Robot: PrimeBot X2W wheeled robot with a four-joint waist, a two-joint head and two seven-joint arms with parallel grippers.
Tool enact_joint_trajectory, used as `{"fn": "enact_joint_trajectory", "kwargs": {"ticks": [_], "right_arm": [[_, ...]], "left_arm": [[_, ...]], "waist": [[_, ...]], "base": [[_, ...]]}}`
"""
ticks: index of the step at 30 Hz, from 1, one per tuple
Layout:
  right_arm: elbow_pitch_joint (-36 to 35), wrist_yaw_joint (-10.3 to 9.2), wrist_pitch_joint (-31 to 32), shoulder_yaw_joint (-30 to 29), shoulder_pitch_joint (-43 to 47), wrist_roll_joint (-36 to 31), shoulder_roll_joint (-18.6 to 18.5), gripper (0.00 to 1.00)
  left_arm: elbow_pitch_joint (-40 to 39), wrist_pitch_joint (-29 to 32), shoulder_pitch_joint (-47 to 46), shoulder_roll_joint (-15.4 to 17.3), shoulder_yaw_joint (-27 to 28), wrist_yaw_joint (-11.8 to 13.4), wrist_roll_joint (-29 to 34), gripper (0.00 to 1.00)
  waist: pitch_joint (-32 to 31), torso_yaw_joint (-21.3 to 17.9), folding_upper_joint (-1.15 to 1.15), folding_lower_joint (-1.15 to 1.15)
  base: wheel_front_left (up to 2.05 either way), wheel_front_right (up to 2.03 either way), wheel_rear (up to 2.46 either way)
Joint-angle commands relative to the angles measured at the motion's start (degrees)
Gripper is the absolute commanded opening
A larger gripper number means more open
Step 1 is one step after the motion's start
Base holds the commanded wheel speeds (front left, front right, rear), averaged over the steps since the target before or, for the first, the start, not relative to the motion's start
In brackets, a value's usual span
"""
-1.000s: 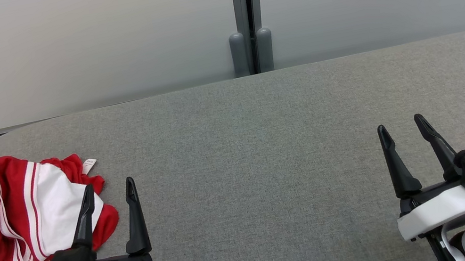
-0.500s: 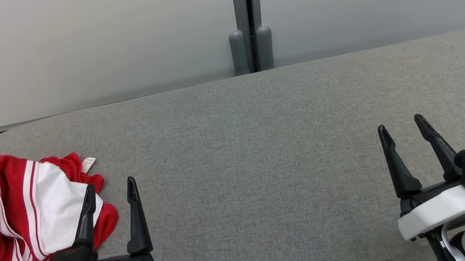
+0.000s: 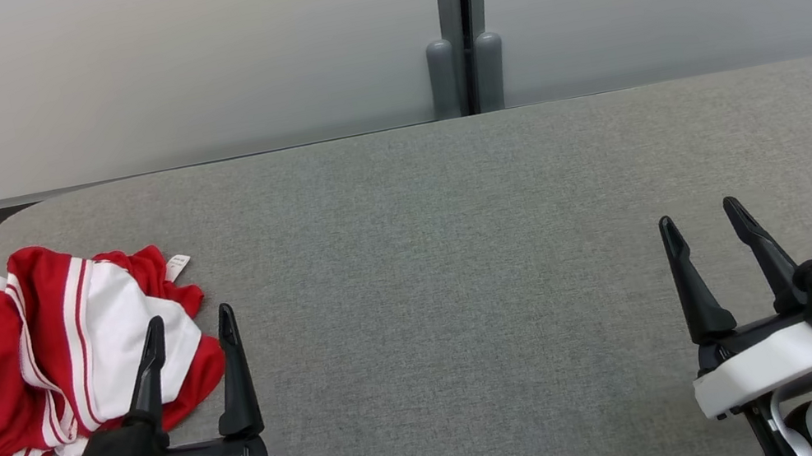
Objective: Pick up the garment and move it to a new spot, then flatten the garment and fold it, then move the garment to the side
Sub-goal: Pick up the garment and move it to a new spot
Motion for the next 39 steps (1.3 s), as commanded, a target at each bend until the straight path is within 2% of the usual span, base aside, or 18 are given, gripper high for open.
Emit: {"fn": "enact_joint_trajectory", "kwargs": {"ticks": [1,8,26,29,39], "right_arm": [[-0.2,0.12,-0.3,0.0,-0.4,-0.2,-0.4,1.00],[-0.1,0.12,-0.3,-0.1,0.4,-0.1,-0.4,1.00],[1.3,0.12,-0.3,2.7,1.8,2.9,-0.4,1.00],[1.4,0.12,-0.3,3.6,1.9,3.4,-0.4,1.00],[2.5,0.12,-0.3,5.9,-0.1,3.9,-0.4,1.00]], "left_arm": [[0.1,-0.1,-0.9,0.3,0.1,0.3,-0.3,1.00],[0.7,-0.1,-0.9,0.3,0.5,0.4,-1.4,1.00],[2.2,-0.1,2.1,0.3,2.1,0.3,-1.2,1.00],[2.4,-0.1,2.4,0.3,2.7,0.2,-1.0,1.00],[1.1,-0.1,2.7,0.3,4.3,0.4,-1.7,1.00]], "waist": [[0.4,1.1,0.00,0.00],[0.6,6.3,0.00,0.00],[-2.1,22.9,0.00,0.00],[-2.5,24.4,0.00,0.00],[-1.7,25.2,0.00,0.00]], "base": [[0.00,0.00,0.00],[0.00,0.00,0.00],[0.00,0.00,0.00],[0.00,0.00,0.00],[0.00,0.00,0.00]]}}
